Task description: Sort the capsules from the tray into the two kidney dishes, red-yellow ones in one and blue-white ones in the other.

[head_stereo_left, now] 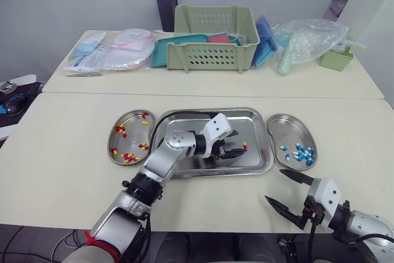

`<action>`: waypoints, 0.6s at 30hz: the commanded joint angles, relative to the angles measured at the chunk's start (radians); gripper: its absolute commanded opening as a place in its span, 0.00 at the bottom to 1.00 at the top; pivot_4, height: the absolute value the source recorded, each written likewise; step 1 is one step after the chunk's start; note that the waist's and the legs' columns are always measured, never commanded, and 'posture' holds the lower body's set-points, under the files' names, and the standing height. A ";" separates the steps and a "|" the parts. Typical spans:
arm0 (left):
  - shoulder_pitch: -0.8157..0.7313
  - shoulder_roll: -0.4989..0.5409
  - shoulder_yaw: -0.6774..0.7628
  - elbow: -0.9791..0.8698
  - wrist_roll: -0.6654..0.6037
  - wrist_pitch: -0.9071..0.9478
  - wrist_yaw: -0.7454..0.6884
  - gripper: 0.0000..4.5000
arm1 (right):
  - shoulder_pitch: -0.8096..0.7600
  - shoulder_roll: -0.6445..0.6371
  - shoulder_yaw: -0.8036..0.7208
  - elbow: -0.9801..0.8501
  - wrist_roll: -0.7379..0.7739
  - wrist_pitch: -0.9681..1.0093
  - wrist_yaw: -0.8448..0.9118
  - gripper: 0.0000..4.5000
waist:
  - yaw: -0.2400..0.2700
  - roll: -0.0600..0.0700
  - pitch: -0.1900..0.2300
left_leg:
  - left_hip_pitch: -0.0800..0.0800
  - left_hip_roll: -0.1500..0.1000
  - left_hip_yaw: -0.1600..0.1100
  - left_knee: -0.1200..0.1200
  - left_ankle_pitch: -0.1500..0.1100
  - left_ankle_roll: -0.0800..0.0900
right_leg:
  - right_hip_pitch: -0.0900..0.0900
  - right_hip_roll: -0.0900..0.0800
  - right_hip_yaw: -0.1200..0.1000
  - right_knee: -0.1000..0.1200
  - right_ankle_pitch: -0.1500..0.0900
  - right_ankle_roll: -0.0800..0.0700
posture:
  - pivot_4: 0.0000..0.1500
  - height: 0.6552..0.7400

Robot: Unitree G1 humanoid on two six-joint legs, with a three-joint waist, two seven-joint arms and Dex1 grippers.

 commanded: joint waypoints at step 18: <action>-0.114 -0.117 -0.008 0.283 0.136 -0.125 -0.087 0.38 | 0.039 -0.002 0.002 -0.102 -0.015 0.030 -0.042 1.00 | 0.001 0.000 0.000 | 0.000 0.000 0.000 0.000 0.000 0.000 | 0.000 0.000 0.000 0.000 0.000 0.000 | 1.00 1.00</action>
